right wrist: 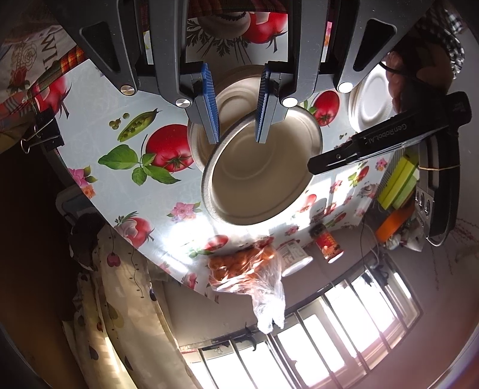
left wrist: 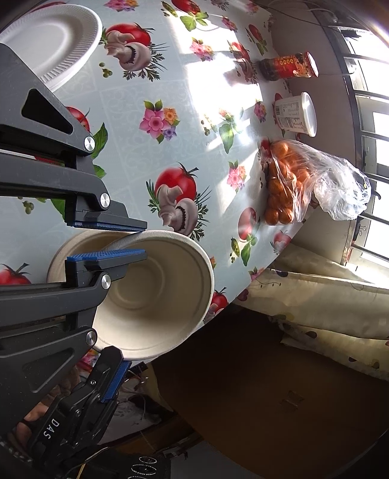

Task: Organize plates and bowls
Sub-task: 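Lower the held bowl into the nested bowls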

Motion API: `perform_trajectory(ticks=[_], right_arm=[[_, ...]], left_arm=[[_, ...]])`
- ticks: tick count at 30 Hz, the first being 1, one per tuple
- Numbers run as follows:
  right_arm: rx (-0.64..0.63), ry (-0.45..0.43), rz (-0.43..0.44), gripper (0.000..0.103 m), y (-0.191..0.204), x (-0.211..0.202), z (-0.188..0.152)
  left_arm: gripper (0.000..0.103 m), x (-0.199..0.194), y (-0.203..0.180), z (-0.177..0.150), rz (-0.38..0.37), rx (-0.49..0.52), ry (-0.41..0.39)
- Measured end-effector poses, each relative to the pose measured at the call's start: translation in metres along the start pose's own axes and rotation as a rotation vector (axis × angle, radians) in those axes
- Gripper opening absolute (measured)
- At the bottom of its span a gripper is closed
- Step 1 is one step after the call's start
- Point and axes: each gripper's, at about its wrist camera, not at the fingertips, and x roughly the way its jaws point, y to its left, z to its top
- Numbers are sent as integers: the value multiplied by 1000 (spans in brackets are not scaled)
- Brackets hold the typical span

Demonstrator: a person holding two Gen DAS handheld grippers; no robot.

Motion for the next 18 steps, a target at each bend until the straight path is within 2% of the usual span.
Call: perform_trajectory(ticks=[18], right_arm=[[-7, 22, -13, 25, 8, 0, -21]], left_arm=[[12, 10, 1, -21, -7, -17, 51]])
